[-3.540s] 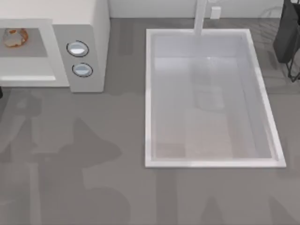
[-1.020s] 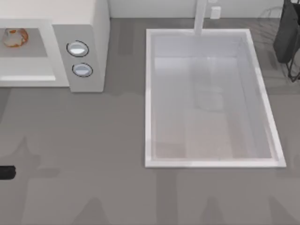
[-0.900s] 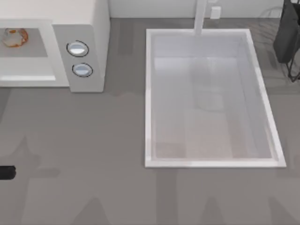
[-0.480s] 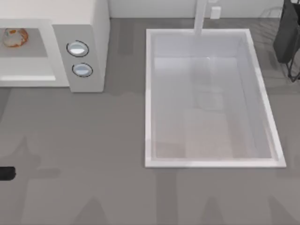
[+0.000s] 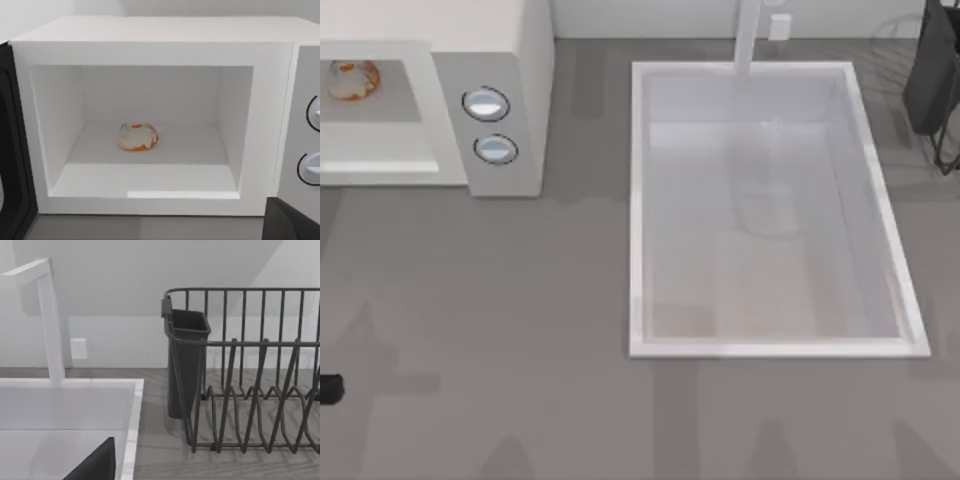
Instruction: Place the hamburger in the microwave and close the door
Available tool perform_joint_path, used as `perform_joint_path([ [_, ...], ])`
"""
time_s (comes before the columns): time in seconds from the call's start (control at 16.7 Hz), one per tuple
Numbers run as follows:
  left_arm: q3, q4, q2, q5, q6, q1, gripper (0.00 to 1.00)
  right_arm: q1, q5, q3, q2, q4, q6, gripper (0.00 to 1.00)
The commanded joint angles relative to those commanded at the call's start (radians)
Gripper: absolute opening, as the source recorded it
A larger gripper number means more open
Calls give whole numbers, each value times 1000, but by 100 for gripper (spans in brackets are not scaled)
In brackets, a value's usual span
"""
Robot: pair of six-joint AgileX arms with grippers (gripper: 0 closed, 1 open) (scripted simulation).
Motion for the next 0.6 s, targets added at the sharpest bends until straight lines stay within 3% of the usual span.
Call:
perform_joint_path([
  [0.3,5,3,2,3,0,2,0,0,0,0,0,0,0,100],
  [0.6,-6,130,118,117,1,116,0,0,0,0,0,0,0,100],
])
